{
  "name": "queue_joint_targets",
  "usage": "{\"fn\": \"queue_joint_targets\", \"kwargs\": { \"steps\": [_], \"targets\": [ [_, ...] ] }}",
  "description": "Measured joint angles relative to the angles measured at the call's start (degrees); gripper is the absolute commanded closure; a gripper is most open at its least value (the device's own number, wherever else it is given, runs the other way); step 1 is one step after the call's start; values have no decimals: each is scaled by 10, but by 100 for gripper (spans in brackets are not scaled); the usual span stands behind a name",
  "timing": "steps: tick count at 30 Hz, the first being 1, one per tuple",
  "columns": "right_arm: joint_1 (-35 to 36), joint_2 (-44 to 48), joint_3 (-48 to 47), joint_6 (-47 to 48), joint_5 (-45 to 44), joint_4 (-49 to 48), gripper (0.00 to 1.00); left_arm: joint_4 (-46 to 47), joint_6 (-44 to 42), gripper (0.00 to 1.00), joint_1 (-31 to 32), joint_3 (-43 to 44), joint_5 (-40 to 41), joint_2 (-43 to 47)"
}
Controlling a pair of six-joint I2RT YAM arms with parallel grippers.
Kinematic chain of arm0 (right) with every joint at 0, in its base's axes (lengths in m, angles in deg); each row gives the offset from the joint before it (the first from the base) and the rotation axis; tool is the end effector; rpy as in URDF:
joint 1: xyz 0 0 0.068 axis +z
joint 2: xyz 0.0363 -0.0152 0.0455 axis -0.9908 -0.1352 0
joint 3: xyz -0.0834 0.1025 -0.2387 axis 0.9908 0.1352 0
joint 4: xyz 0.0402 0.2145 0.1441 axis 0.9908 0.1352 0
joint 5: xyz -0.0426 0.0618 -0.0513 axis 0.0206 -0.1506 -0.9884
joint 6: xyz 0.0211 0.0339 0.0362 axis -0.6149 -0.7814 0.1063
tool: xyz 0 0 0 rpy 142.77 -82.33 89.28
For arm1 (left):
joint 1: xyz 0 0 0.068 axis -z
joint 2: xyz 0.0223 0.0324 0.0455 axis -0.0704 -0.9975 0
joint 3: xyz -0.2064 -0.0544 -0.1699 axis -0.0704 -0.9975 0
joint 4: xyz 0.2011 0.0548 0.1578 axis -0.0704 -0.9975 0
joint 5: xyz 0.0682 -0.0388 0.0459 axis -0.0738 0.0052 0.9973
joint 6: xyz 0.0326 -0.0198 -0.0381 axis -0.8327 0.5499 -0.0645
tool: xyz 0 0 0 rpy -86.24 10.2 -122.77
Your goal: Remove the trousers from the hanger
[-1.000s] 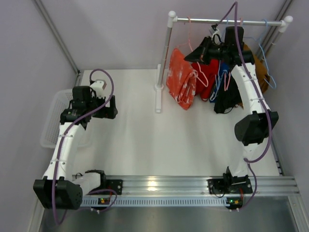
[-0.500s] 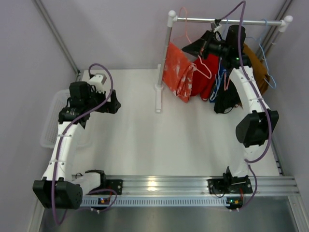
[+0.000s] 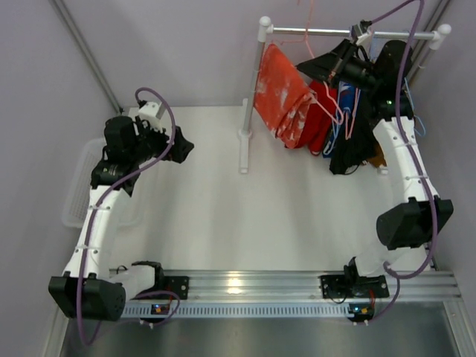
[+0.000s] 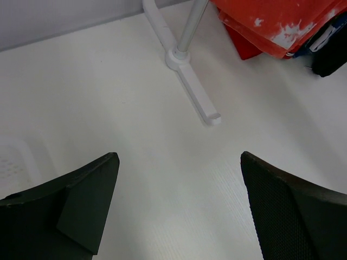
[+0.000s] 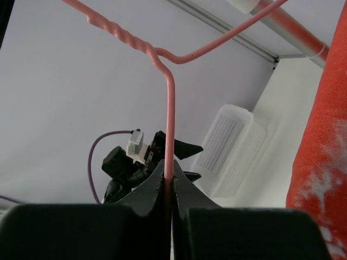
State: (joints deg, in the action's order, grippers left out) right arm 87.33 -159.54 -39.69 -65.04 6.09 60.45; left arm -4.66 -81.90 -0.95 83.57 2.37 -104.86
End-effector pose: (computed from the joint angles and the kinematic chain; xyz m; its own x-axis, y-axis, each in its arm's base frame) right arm 0.3614 0.0605 0.4987 -0.7028 0.5082 -0.4978 -0.4626 0.2051 0.8625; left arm 0.2451 -0.0294 0.3889 -0.3689 0.0205 -0.9292 0.4690 0.8673 -0.1671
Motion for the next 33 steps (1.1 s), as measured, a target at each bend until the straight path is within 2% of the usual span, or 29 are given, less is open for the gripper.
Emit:
{"fn": "queue_joint_targets", "kwargs": {
  "steps": [4,10,18,23,28,33],
  "targets": [
    [-2,71,80,-12,-17,-10,100,31,-24,3,60,7,43,0],
    [3,155,168,-26,-63,8,100,79,-79,6,186,7,145,-8],
    [65,235,183,23,-192,106,100,202,-146,1,398,-37,301,-27],
    [93,272,168,56,-288,185,100,289,-150,1,510,-51,384,-75],
    [109,274,152,66,-342,232,100,381,-136,1,581,-47,446,-153],
    [118,271,150,70,-363,249,100,443,-122,1,589,-8,473,-233]
  ]
}}
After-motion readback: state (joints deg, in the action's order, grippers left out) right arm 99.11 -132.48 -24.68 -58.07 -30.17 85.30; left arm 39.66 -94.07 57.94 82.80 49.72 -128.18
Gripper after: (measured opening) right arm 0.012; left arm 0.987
